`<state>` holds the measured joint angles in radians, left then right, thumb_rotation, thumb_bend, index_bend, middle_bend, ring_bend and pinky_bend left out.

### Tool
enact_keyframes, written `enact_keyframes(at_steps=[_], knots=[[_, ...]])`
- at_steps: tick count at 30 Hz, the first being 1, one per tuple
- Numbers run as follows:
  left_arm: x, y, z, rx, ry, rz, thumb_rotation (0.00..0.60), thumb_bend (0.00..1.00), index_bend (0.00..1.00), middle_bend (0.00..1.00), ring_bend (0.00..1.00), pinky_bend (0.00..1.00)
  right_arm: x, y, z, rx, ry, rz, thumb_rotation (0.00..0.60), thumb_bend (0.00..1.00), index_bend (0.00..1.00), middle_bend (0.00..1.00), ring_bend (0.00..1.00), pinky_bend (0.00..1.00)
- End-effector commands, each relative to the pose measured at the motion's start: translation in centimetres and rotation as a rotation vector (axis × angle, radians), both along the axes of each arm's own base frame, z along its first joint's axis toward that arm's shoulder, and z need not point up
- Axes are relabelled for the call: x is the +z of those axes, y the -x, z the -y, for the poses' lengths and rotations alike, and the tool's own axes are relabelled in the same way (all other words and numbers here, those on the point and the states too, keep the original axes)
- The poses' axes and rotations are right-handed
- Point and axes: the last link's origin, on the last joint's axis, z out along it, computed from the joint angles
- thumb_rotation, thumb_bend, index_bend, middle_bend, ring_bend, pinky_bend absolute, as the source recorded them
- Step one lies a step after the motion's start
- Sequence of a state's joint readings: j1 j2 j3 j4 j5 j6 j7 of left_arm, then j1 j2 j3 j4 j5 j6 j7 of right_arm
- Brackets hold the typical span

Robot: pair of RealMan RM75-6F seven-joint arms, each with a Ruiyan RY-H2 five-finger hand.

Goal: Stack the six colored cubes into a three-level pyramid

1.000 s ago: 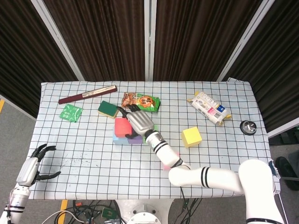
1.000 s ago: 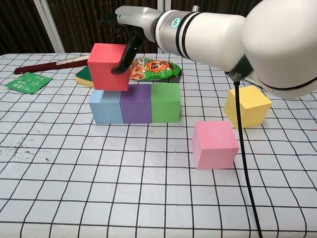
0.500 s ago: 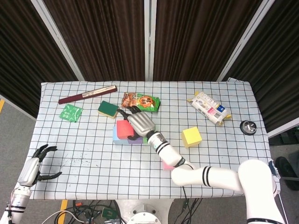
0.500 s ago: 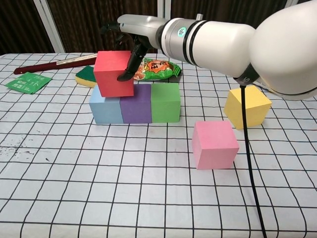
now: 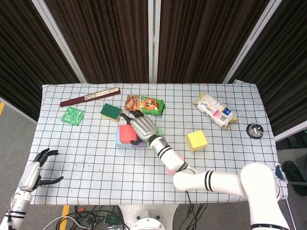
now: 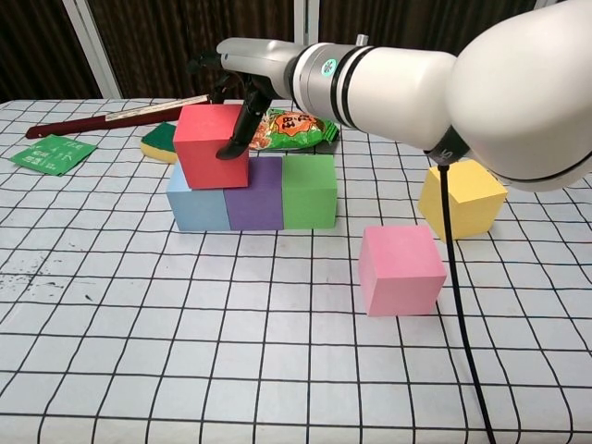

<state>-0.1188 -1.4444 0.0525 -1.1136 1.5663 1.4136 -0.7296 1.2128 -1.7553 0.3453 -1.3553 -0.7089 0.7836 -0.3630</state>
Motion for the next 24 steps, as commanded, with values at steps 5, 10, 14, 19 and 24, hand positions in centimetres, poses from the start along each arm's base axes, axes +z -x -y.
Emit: enact_keyframes(at_steps=[5, 10, 14, 19, 24], knots=[[-0.02, 0.02, -0.02, -0.003, 0.007, 0.009, 0.6, 0.0, 0.19, 0.22, 0.06, 0.09, -0.12, -0.2, 0.05, -0.012, -0.002, -0.002, 0.6, 0.18, 0.0, 0.41, 0.0, 0.0], [0.05, 0.07, -0.02, -0.002, 0.002, 0.011, 0.6, 0.0, 0.19, 0.22, 0.06, 0.09, -0.18, -0.32, -0.03, -0.013, -0.005, -0.007, 0.6, 0.18, 0.0, 0.41, 0.0, 0.0], [0.0, 0.11, 0.02, -0.001, 0.002, 0.011, 0.6, 0.0, 0.19, 0.22, 0.06, 0.09, -0.25, -0.37, 0.0, -0.012, -0.006, -0.011, 0.6, 0.18, 0.0, 0.41, 0.0, 0.0], [-0.02, 0.24, 0.06, 0.003, 0.005, 0.01, 0.6, 0.0, 0.19, 0.22, 0.06, 0.09, -0.43, -0.33, 0.12, -0.018, -0.009, -0.013, 0.6, 0.18, 0.0, 0.41, 0.0, 0.0], [-0.03, 0.26, 0.03, 0.003, 0.004, 0.009, 0.6, 0.0, 0.19, 0.22, 0.06, 0.09, -0.75, -0.4, 0.05, -0.016, -0.018, -0.014, 0.6, 0.18, 0.0, 0.41, 0.0, 0.0]])
